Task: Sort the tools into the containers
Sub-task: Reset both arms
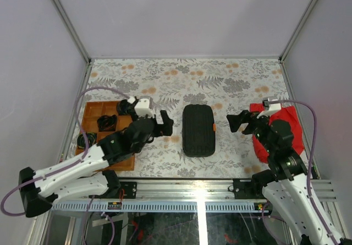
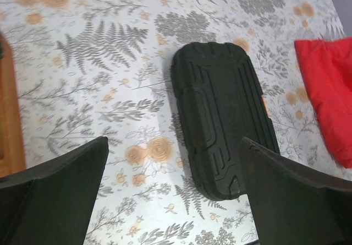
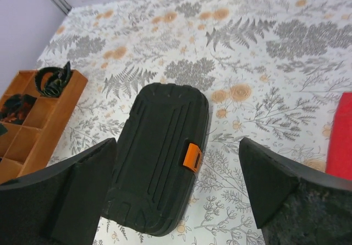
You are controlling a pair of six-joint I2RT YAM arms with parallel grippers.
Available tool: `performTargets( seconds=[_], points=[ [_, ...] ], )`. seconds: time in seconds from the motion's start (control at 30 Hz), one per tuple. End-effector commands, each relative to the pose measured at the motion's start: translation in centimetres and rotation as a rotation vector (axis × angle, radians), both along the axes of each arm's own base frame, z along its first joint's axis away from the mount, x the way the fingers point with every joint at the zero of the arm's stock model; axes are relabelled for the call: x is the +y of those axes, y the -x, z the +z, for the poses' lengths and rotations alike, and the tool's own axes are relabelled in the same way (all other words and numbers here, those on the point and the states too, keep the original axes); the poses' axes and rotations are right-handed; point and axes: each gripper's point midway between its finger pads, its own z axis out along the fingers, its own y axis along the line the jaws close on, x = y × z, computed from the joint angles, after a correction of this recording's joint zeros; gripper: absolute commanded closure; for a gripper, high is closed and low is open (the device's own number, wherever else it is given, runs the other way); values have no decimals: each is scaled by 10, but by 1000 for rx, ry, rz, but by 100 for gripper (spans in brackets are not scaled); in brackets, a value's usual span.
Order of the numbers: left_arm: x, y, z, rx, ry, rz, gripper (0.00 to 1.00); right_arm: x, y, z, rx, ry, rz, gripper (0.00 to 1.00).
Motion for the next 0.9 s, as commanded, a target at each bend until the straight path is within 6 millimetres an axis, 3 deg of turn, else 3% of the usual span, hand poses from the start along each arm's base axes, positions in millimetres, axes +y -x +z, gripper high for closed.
performTargets(
  seconds=[0.0, 0.17, 0.33, 0.47, 0.87],
  points=[
    [48, 4, 1, -52, 67, 174, 0, -18, 12, 17, -65, -11, -75, 1],
    [97, 16, 0, -87, 183, 337, 0, -23, 24, 20, -94, -70, -99, 1],
    [139, 29, -1, -89, 243, 472, 0, -34, 28, -3, -7, -92, -180, 1],
    [151, 35, -3, -85, 270, 493, 0, -36, 31, -17, 32, -90, -191, 1],
    [153, 34, -2, -86, 246, 515, 0, -34, 33, -15, 3, -103, -177, 1]
  ],
)
